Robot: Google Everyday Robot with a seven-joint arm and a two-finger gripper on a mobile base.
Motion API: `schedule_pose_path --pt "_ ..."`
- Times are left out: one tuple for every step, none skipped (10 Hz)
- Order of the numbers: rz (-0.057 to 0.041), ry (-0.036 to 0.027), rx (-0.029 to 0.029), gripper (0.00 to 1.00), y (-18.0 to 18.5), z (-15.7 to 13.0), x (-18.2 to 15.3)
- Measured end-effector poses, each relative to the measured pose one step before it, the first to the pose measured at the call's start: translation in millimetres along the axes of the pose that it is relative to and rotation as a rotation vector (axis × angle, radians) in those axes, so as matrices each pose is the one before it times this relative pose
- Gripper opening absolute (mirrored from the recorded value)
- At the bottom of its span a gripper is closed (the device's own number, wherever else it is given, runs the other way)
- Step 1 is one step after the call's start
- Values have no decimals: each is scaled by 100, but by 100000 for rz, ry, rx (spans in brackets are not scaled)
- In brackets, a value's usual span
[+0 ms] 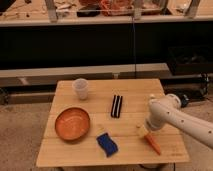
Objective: Place the pepper in the ceramic cup
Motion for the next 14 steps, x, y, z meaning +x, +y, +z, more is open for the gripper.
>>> schedule_pose_path --pt "-385 -390 -44 66 -172 270 101" --pt "-645 -502 92 62 -205 527 102" --pt "-85 -91 356 62 -69 432 -36" --pt "108 -108 387 65 -5 447 -39" --pt "125 -203 426 69 62 438 -131" --pt "34 -17 251 69 28 128 -28" --pt "-108 -91 272 67 29 162 -50" --pt "-29 214 183 58 43 16 -115" --pt "12 266 52 50 8 -75 -52" --pt "108 229 -36 46 44 -127 -103" --pt "116 204 -22 46 33 -103 -61" --pt "145 225 -41 46 40 -99 -19" --pt "-34 114 -61 45 -8 -82 20" --pt "-208 65 -64 42 -38 -58 19"
